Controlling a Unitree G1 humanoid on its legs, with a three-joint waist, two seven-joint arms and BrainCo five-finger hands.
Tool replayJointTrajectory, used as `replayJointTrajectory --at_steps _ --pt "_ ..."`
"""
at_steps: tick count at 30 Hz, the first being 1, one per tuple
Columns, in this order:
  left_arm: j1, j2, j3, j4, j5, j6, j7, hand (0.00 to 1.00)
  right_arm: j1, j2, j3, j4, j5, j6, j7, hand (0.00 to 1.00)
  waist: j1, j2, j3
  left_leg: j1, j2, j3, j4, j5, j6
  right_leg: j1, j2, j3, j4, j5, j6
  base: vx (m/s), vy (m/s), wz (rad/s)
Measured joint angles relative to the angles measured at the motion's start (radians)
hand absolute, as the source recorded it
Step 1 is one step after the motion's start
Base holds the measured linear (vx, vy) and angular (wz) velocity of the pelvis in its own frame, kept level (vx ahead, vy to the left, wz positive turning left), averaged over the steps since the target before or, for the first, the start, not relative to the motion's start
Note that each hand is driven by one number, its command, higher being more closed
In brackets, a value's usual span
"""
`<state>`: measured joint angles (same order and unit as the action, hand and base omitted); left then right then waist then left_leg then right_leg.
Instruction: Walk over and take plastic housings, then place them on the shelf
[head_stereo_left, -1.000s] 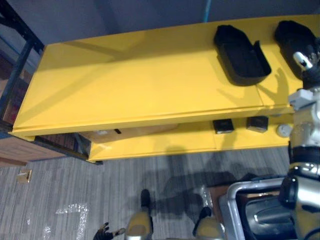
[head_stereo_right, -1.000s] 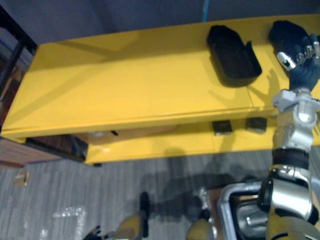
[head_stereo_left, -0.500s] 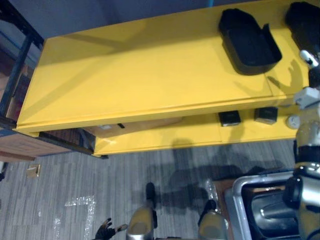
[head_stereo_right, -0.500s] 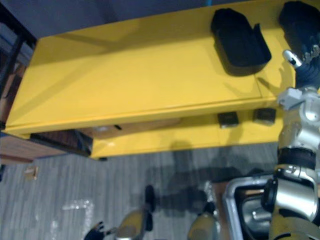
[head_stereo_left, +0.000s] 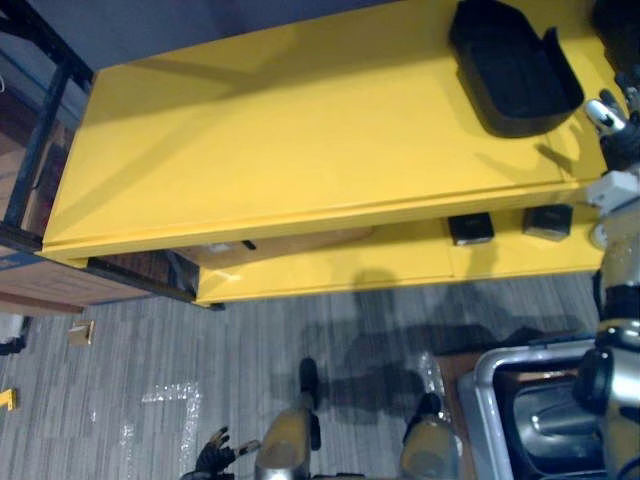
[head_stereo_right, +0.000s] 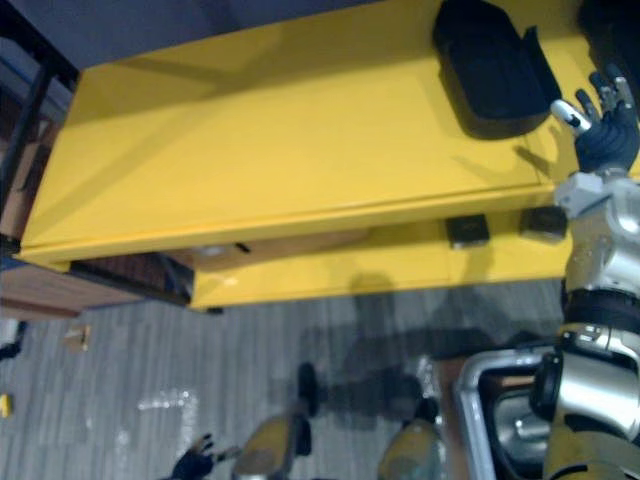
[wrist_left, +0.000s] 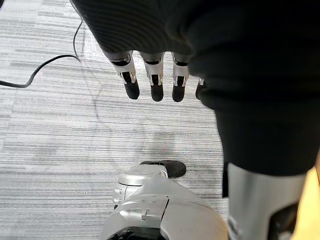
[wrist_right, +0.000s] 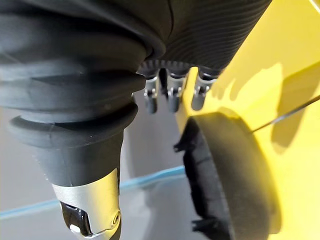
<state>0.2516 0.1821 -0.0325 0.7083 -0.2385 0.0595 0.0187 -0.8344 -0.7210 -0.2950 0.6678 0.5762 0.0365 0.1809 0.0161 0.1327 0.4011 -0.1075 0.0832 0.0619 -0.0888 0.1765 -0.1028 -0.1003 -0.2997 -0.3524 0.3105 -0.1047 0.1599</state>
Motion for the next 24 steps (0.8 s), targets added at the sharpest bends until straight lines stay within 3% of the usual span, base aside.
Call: replayJointTrajectory --at_steps 4,15,24 --pt "-0.009 0.002 -0.035 -0.003 -0.025 -0.009 0.000 0.00 -0.049 -0.016 0.003 0.026 -0.001 0.011 -0.039 0.00 0.001 0.029 0.013 -0.007 0.000 -0.001 0.000 0.002 0.000 -0.010 -0.001 0.001 0.008 -0.002 0.000 0.00 0.000 0.00" --pt "-0.017 0.006 -0.072 -0.031 -0.040 -0.015 0.001 0.00 -0.091 -0.040 0.003 0.090 -0.001 0.010 -0.048 0.00 0.004 0.041 0.018 -0.032 -0.001 -0.008 0.000 0.014 -0.003 -0.049 -0.006 0.006 0.043 -0.015 -0.007 -0.01 -0.001 0.01" --pt "-0.017 0.007 -0.086 -0.034 -0.040 -0.014 0.001 0.00 -0.124 -0.058 0.047 0.134 -0.001 0.009 0.041 0.00 0.005 0.044 0.019 -0.037 -0.002 -0.013 0.001 0.017 -0.004 -0.058 -0.008 0.008 0.052 -0.021 -0.008 -0.01 -0.002 0.00"
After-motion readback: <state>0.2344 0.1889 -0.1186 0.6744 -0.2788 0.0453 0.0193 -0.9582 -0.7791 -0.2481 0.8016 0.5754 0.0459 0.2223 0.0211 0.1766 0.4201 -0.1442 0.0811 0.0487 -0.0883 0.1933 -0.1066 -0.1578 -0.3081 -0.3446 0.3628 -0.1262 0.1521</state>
